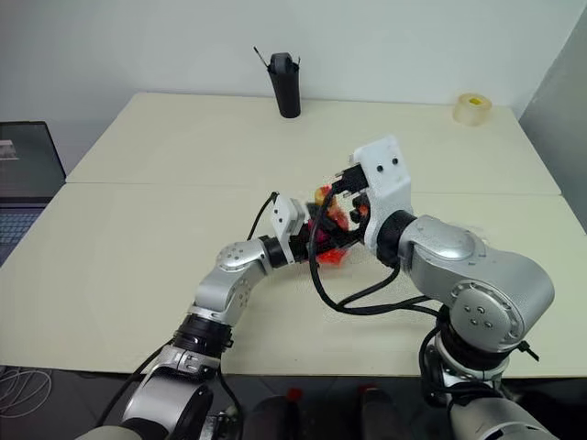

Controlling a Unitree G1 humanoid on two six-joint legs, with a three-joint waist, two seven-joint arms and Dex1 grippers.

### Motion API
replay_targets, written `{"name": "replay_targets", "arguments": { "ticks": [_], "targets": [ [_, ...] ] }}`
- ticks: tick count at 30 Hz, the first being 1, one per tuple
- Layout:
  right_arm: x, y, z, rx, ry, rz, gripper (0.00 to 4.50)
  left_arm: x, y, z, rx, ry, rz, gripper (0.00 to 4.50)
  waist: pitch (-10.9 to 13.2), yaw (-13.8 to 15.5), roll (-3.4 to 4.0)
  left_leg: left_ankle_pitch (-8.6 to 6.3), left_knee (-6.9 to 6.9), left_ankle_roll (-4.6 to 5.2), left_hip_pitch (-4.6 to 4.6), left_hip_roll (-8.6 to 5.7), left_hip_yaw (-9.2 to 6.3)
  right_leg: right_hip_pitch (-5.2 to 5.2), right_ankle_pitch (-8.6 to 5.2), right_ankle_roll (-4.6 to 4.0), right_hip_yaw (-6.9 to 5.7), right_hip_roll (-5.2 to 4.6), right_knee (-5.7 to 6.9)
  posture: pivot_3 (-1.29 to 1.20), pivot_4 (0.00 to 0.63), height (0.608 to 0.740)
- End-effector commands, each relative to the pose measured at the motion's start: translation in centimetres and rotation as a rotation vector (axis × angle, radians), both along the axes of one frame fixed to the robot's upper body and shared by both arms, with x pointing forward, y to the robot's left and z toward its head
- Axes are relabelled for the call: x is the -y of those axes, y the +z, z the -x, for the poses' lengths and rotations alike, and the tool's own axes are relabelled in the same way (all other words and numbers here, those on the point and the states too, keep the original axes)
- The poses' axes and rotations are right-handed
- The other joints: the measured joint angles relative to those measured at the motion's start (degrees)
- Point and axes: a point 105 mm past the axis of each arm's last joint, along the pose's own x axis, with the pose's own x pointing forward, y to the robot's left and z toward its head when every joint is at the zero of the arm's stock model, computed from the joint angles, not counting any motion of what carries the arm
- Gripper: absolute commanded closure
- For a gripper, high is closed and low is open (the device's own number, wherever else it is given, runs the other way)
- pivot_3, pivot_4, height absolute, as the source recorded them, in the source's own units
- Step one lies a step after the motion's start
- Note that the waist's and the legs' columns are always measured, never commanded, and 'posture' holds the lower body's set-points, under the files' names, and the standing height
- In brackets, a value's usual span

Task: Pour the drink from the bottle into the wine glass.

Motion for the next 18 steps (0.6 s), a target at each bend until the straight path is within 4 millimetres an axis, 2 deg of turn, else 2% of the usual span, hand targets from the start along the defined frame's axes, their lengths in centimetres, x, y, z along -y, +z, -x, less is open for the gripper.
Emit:
{"name": "replay_targets", "arguments": {
  "ticks": [1, 11, 18],
  "targets": [
    [0.3, 0.6, 0.2, 0.031, -0.056, -0.031, 0.00, 0.5, 2.0, 0.0, 0.080, -0.028, 0.028, 2.92, 0.00, -0.07, 0.00, 0.00, -0.01, 0.00, 0.00, 0.01, -0.01, 0.00, 0.00, 0.00, -0.01, 0.02, 0.00, 0.00, 0.150, 0.740],
    [-1.3, 0.1, 0.2, -0.014, -0.037, -0.066, 0.00, 0.6, 2.0, -0.2, 0.093, -0.021, 0.033, 2.92, 0.00, -0.19, 0.00, 0.00, -0.03, 0.02, 0.00, 0.01, -0.01, -0.01, 0.00, 0.00, 0.00, 0.05, 0.01, 0.00, 0.150, 0.740],
    [-1.3, -0.2, -0.1, -0.031, -0.050, -0.051, 0.00, 0.4, 2.3, 0.0, 0.115, -0.017, 0.037, 2.92, 0.00, -0.22, 0.00, -0.01, -0.03, 0.03, 0.00, 0.01, -0.01, -0.01, 0.00, 0.00, -0.01, 0.05, 0.00, 0.00, 0.150, 0.740]
  ]
}}
